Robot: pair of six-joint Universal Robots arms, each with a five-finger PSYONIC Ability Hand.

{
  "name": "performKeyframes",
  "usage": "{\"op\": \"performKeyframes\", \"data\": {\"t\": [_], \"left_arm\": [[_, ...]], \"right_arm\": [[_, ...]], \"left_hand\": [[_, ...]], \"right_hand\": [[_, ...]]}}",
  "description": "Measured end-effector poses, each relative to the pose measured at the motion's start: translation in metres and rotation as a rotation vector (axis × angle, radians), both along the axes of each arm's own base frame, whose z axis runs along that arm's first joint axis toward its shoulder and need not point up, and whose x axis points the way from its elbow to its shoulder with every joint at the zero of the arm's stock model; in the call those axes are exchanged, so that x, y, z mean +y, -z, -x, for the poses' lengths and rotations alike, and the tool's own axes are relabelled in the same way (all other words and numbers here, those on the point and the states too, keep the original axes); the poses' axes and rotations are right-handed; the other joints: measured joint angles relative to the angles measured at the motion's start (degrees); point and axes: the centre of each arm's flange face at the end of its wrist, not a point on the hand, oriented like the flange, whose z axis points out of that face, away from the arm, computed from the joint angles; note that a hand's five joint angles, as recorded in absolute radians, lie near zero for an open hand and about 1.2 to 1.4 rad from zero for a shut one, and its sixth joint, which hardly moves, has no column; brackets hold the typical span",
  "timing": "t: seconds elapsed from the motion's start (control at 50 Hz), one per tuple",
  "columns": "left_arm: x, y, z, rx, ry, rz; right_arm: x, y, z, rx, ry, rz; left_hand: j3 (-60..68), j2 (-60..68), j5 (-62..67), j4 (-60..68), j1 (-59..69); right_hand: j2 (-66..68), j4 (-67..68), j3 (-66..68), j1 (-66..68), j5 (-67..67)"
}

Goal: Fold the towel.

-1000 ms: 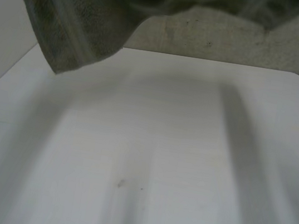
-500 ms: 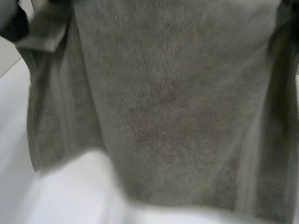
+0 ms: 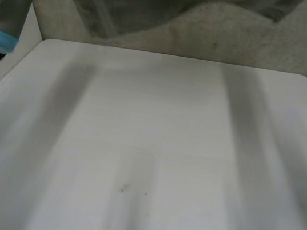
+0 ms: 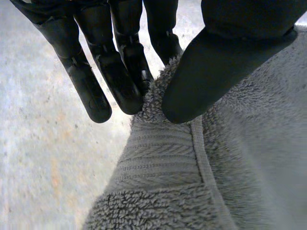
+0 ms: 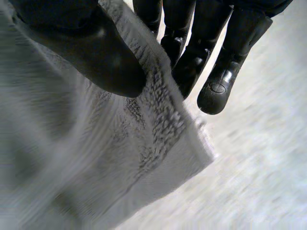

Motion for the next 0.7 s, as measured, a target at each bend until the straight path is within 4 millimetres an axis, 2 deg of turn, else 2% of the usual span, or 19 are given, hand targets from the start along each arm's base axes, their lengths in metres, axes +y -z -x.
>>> {"op": "performKeyframes", "data": {"t": [0.02, 0.04, 0.06, 0.1, 0.12, 0.16, 0.2, 0.22, 0.24, 0.28, 0.32, 0.38, 0.44, 0.54, 0.66, 0.7], "left_arm": [[0.000, 0.006, 0.000, -0.002, 0.003, -0.016], [-0.001, 0.021, -0.001, -0.011, 0.008, -0.056], [-0.002, 0.031, -0.001, -0.019, 0.012, -0.084], [-0.003, 0.071, -0.002, -0.058, 0.019, -0.189], [-0.003, 0.082, -0.003, -0.070, 0.021, -0.215], [-0.002, 0.130, -0.007, -0.125, 0.021, -0.330], [0.001, 0.161, -0.012, -0.165, 0.015, -0.401], [0.003, 0.182, -0.015, -0.195, 0.008, -0.449], [0.005, 0.192, -0.017, -0.210, 0.003, -0.470], [0.012, 0.227, -0.027, -0.273, -0.020, -0.544], [0.018, 0.248, -0.035, -0.323, -0.043, -0.589], [0.025, 0.266, -0.048, -0.386, -0.080, -0.630], [0.030, 0.271, -0.058, -0.423, -0.108, -0.648], [0.043, 0.262, -0.074, -0.458, -0.144, -0.653], [0.060, 0.249, -0.077, -0.463, -0.122, -0.635], [0.065, 0.248, -0.075, -0.466, -0.103, -0.632]], "right_arm": [[0.000, 0.008, 0.000, 0.013, -0.001, -0.035], [0.000, 0.028, -0.001, 0.045, -0.003, -0.122], [0.001, 0.040, -0.001, 0.063, -0.004, -0.172], [0.006, 0.088, -0.002, 0.140, -0.012, -0.370], [0.008, 0.099, -0.002, 0.158, -0.015, -0.415], [0.018, 0.140, -0.001, 0.224, -0.028, -0.579], [0.024, 0.164, -0.001, 0.260, -0.042, -0.660], [0.030, 0.184, 0.000, 0.289, -0.056, -0.722], [0.033, 0.192, 0.000, 0.301, -0.063, -0.745], [0.044, 0.222, 0.002, 0.346, -0.087, -0.819], [0.052, 0.239, 0.005, 0.375, -0.098, -0.856], [0.064, 0.257, 0.009, 0.413, -0.109, -0.895], [0.074, 0.261, 0.013, 0.428, -0.115, -0.907], [0.093, 0.252, 0.025, 0.427, -0.109, -0.909], [0.116, 0.244, 0.038, 0.406, -0.126, -0.914], [0.123, 0.245, 0.041, 0.397, -0.138, -0.917]], "left_hand": [[0.00, 0.00, 0.00, 0.00, 0.00], [0.00, 0.00, 0.00, 0.00, 0.00], [0.00, 0.00, 0.00, 0.00, 0.00], [0.00, 0.00, 0.00, 0.00, 0.02], [0.00, 0.00, 0.00, 0.00, 0.02], [0.00, 0.00, 0.00, 0.00, 0.02], [0.00, 0.00, 0.00, 0.00, 0.02], [0.00, 0.00, 0.00, 0.00, 0.02], [0.00, 0.00, 0.00, 0.00, 0.02], [0.00, 0.00, 0.00, 0.00, 0.04], [0.00, 0.00, 0.00, 0.00, 0.06], [0.01, 0.00, 0.00, 0.00, 0.18], [0.01, 0.00, 0.00, 0.00, 0.18], [0.01, 0.00, 0.00, 0.00, 0.18], [-0.59, -0.57, 0.00, -0.69, 0.18], [-6.81, -6.88, -5.50, -6.94, -5.07]], "right_hand": [[0.00, 0.00, 0.00, 0.00, 0.00], [0.00, 0.00, 0.00, 0.00, 0.00], [0.00, 0.00, 0.01, 0.00, 0.00], [0.00, 0.00, 0.01, 0.00, 0.00], [0.00, 0.00, 0.01, 0.00, 0.00], [0.00, 0.00, 0.04, 0.00, 0.00], [0.00, 0.00, 0.06, 0.00, 0.00], [0.00, 0.00, 0.06, 0.01, 0.00], [0.00, 0.00, 0.06, 0.01, 0.00], [0.00, 0.00, 0.07, 0.01, 0.00], [0.00, 0.00, 0.07, 0.01, 0.00], [0.00, 0.00, 0.08, 0.01, 0.00], [0.00, 0.00, 0.08, 0.01, 0.00], [0.00, 0.00, 0.20, 0.01, 0.00], [0.00, 0.00, 0.22, 0.01, 0.00], [0.00, 0.00, 0.22, 0.01, 0.08]]}}
